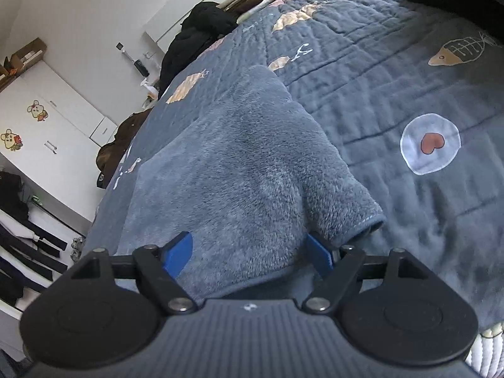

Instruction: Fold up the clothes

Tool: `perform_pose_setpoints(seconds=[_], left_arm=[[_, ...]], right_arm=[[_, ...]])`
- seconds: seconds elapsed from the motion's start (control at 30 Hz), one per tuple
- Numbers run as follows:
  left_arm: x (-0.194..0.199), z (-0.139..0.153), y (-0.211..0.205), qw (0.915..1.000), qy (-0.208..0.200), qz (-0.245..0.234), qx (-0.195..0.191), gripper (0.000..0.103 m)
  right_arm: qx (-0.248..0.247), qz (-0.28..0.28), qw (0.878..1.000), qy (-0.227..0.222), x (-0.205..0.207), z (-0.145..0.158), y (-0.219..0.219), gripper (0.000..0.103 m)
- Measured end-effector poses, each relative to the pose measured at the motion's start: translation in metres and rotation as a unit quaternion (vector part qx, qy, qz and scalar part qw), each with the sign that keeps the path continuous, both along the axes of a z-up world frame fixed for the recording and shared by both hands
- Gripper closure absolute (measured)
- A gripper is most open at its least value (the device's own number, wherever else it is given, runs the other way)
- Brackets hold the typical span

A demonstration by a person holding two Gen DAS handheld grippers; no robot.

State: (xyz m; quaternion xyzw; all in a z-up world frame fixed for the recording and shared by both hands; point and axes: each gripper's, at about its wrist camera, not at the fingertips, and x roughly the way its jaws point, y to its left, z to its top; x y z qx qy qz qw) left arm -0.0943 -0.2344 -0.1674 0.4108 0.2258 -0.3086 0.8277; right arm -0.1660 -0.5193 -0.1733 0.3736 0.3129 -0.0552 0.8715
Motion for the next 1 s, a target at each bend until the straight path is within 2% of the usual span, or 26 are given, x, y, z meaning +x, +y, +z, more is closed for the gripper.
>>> perform_pose_setpoints(seconds=[0.03, 0.1, 0.17, 0.23, 0.33, 0.4, 0.43, 0.53, 0.57, 0.67, 0.87, 0.93, 1.0], left_arm=[[0.003, 0.009, 0.006, 0.9995, 0.016, 0.009, -0.027, 0.081], [0.012, 0.027, 0.018, 0.9951, 0.043, 0.032, -0.084, 0.064], [0.028, 0.042, 0.028, 0.9836, 0.084, 0.056, -0.149, 0.061], [0.047, 0.055, 0.035, 0.9641, 0.131, 0.081, -0.217, 0.061], [0.079, 0.052, 0.027, 0.9216, 0.221, 0.107, -0.301, 0.061], [0.094, 0.041, 0.019, 0.8980, 0.266, 0.114, -0.332, 0.061], [0.100, 0.036, 0.015, 0.8890, 0.282, 0.118, -0.341, 0.061], [0.116, 0.014, 0.006, 0.8707, 0.323, 0.142, -0.343, 0.061], [0.120, 0.006, 0.004, 0.8666, 0.334, 0.148, -0.340, 0.061], [0.115, -0.005, 0.005, 0.8722, 0.336, 0.147, -0.324, 0.061], [0.101, -0.005, 0.015, 0.8789, 0.334, 0.144, -0.309, 0.061], [0.097, 0.001, 0.018, 0.8793, 0.325, 0.150, -0.314, 0.061], [0.094, 0.012, 0.019, 0.8750, 0.309, 0.148, -0.342, 0.061]], right_arm=[[0.007, -0.002, 1.000, -0.004, -0.002, 0.002, -0.002, 0.025], [0.015, -0.007, 1.000, -0.014, -0.006, 0.006, -0.007, 0.025], [0.015, -0.015, 0.999, -0.031, -0.010, 0.010, -0.011, 0.025], [0.023, -0.020, 0.998, -0.048, -0.011, 0.012, -0.013, 0.025], [0.027, -0.013, 0.998, -0.062, -0.005, 0.014, -0.013, 0.025], [0.020, -0.006, 0.998, -0.059, 0.001, 0.012, -0.010, 0.024], [0.016, -0.003, 0.998, -0.053, 0.004, 0.011, -0.009, 0.024], [0.013, 0.000, 1.000, -0.014, 0.014, -0.001, -0.011, 0.024], [0.018, 0.000, 1.000, 0.001, 0.016, -0.006, -0.012, 0.024], [0.016, 0.005, 1.000, 0.009, 0.015, -0.009, -0.012, 0.024], [-0.036, 0.028, 0.999, 0.018, 0.010, -0.003, -0.008, 0.024], [-0.052, 0.033, 0.998, 0.017, 0.008, 0.000, -0.004, 0.024], [-0.072, 0.038, 0.997, 0.012, 0.005, 0.006, 0.001, 0.023]])
